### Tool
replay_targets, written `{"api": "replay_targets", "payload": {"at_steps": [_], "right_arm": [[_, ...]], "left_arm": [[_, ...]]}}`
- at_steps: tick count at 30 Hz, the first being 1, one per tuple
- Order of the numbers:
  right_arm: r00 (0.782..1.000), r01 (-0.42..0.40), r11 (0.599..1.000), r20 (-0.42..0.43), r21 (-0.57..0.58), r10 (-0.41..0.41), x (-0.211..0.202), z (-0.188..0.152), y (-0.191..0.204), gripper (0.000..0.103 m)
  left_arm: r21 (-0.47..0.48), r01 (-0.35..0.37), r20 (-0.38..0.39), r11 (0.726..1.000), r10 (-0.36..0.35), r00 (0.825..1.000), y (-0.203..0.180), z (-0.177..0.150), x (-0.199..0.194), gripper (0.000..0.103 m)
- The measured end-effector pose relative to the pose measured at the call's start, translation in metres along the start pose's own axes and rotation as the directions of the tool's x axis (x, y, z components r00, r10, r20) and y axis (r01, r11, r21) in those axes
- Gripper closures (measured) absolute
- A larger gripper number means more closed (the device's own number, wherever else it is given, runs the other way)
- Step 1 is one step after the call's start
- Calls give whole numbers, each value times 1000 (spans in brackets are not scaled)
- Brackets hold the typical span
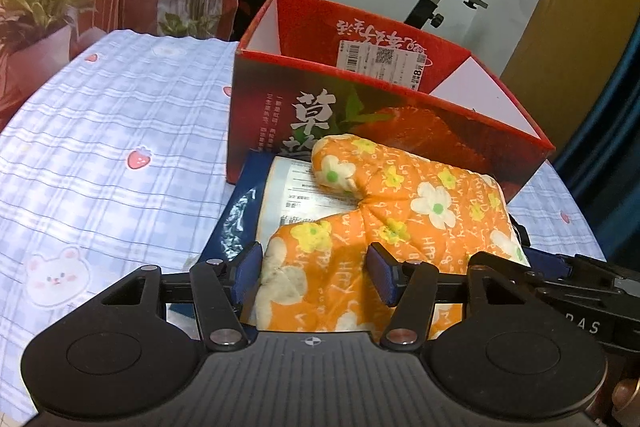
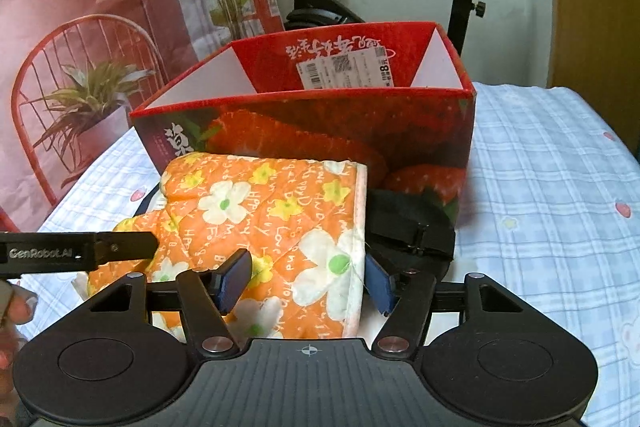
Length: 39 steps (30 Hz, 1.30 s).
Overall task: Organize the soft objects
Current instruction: 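Lower both grippers onto the orange floral oven mitt and close on it, then lift the oven mitt with both grippers and carry it over the red box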
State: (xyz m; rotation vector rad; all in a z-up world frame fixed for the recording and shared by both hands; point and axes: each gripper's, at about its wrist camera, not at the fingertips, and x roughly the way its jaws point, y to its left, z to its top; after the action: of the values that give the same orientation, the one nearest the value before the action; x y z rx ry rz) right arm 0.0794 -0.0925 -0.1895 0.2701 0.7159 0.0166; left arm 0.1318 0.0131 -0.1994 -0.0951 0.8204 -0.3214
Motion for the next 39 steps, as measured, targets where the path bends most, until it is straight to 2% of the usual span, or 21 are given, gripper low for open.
{"api": "replay_targets", "payload": {"at_steps": [5, 10, 16, 20, 23, 24, 25, 32, 39], "right_arm": [[1000, -6, 1000, 6, 0, 6, -1, -1, -3, 55], [1000, 3, 1000, 18, 7, -4, -7, -1, -3, 68], [999, -5, 1000, 42, 8, 5, -14, 1, -3, 81], [998, -49, 999, 40, 3, 49, -16, 1, 1, 81], [998, -45, 999, 34, -12, 45, -15, 0, 5, 82], [998, -45, 999, 35, -10, 45, -15, 0, 4, 85], [998, -40, 999, 39, -8, 41, -16, 0, 4, 95], [995, -42, 999, 86, -3, 42, -29, 3, 1, 95], [991, -46, 999, 128, -11, 47, -44, 5, 4, 95]], "left_arm": [[16, 7, 10, 1000, -7, 1000, -5, -1, -5, 67], [35, -6, 24, 999, 5, 1000, -11, -1, -10, 78], [38, 5, 30, 999, -6, 1000, -11, -1, -13, 79], [56, 3, 21, 998, -4, 1000, -12, -3, -10, 79], [62, 0, 24, 998, -2, 1000, -11, -4, -9, 80], [61, -4, 31, 998, 2, 1000, -11, -4, -10, 82], [63, -8, 38, 998, 6, 999, -11, -4, -12, 84], [96, -42, 115, 995, 31, 993, -19, -1, -33, 87], [100, -35, 163, 994, 18, 986, -21, 0, -51, 87]]}}
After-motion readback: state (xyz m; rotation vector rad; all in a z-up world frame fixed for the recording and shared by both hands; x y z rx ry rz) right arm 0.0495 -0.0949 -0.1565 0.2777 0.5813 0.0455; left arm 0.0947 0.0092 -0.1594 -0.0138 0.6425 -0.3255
